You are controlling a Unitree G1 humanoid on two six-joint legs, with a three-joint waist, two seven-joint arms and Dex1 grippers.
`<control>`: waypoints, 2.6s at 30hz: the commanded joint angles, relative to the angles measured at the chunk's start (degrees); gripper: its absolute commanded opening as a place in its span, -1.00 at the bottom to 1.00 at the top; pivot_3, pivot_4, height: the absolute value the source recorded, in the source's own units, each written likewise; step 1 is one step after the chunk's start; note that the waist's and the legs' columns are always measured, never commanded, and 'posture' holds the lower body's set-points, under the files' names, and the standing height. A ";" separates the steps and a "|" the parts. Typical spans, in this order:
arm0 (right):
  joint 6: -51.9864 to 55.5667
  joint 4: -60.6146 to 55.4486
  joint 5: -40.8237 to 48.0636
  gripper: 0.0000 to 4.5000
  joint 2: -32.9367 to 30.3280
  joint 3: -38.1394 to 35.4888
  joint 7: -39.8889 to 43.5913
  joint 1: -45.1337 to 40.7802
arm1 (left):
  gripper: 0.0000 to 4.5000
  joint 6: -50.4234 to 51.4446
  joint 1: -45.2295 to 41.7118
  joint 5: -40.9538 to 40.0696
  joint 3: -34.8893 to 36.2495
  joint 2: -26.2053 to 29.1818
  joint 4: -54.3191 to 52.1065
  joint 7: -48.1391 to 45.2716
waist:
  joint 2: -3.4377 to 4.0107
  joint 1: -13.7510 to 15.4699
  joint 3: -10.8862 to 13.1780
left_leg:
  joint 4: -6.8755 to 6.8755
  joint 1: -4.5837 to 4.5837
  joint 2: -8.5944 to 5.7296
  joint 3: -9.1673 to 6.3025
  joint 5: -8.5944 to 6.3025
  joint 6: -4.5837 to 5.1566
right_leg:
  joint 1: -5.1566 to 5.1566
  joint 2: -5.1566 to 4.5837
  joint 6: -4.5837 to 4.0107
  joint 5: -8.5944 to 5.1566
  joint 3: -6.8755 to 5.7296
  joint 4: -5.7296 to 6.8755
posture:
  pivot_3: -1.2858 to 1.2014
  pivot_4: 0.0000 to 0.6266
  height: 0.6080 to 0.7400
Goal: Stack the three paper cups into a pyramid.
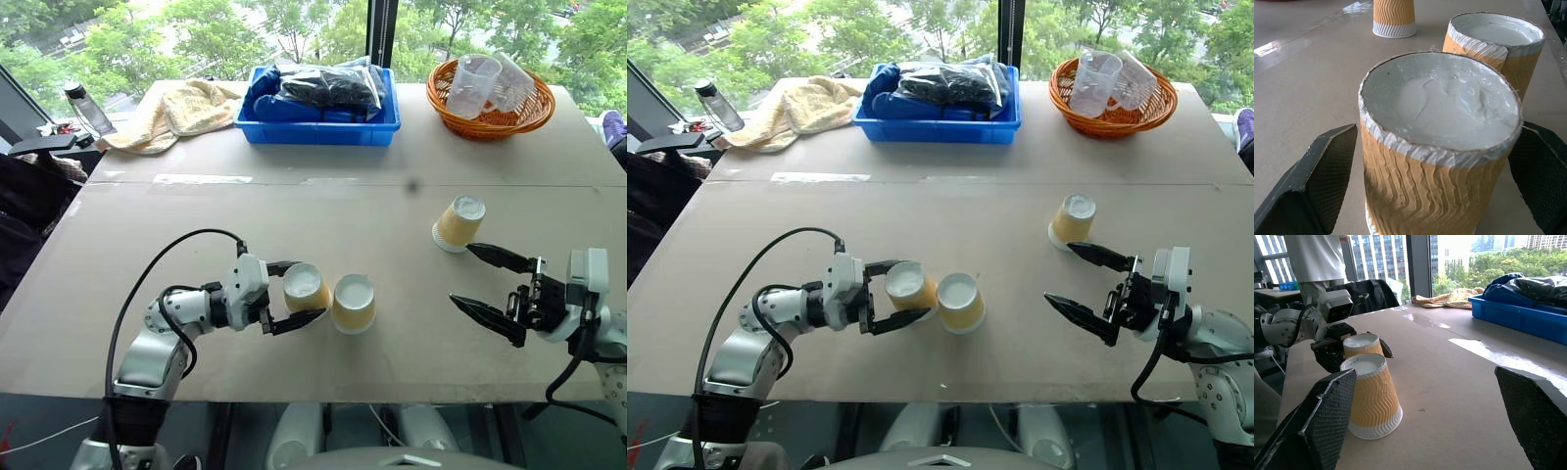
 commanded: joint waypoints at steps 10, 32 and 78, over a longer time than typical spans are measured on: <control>0.95 -1.57 2.31 1.00 -2.71 -1.27 3.65 -0.29 | 0.98 4.42 3.98 -9.37 6.68 5.72 -9.26 -3.22 | 0.01 -0.06 0.01 | -0.01 0.00 0.01 -0.01 0.00 0.00 | -0.01 -0.01 0.00 0.00 0.00 -0.01 | 0.03 -0.52 1.00; -2.78 15.92 -20.99 1.00 10.65 0.80 -28.73 -13.63 | 0.98 22.40 -9.63 -24.37 20.75 24.98 -8.18 -13.21 | 0.29 -0.37 0.24 | -0.14 -0.16 0.01 0.27 0.14 -0.24 | -0.35 0.11 -0.01 -0.01 0.25 0.05 | 0.03 -0.52 1.00; 19.46 -6.25 -1.80 -0.19 10.79 23.39 -11.95 -34.46 | 1.00 21.48 -7.43 -20.02 23.11 28.20 1.65 -23.02 | 0.23 -1.37 0.28 | -0.25 -0.30 0.06 0.07 0.07 -0.12 | -0.51 0.07 -0.01 0.00 0.06 -0.03 | 0.03 -0.52 1.00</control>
